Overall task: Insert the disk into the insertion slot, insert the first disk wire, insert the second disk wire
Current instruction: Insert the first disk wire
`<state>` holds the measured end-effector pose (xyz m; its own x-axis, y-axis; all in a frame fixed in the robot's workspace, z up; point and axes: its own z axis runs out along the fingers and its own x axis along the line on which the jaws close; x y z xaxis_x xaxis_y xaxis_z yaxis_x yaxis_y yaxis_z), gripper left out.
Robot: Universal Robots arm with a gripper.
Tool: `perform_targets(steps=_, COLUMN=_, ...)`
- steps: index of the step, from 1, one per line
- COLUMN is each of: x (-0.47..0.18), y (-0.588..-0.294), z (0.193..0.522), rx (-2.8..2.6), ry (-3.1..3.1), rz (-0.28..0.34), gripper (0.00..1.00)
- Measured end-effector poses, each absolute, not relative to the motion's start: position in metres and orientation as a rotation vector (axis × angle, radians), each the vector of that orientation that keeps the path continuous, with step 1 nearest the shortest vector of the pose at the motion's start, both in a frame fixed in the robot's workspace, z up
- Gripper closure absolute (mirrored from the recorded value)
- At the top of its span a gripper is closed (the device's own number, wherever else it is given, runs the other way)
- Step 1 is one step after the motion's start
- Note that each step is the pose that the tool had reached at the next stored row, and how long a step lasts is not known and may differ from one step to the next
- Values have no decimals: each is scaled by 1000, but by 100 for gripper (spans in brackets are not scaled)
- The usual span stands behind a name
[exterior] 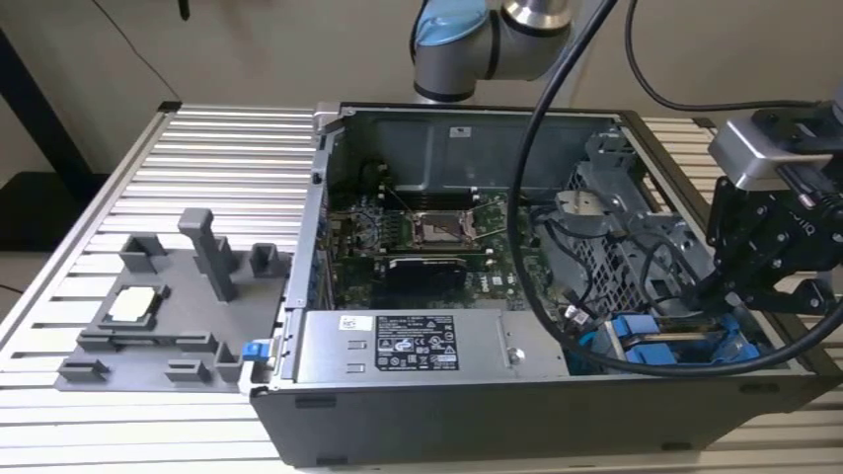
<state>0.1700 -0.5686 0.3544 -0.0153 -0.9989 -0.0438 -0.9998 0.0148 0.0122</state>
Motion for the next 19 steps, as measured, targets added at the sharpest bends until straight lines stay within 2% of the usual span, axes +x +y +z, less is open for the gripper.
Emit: perform_targets(steps=19, x=172, y=-566, z=342, rx=-2195, ry=2235, rz=42, gripper=81)
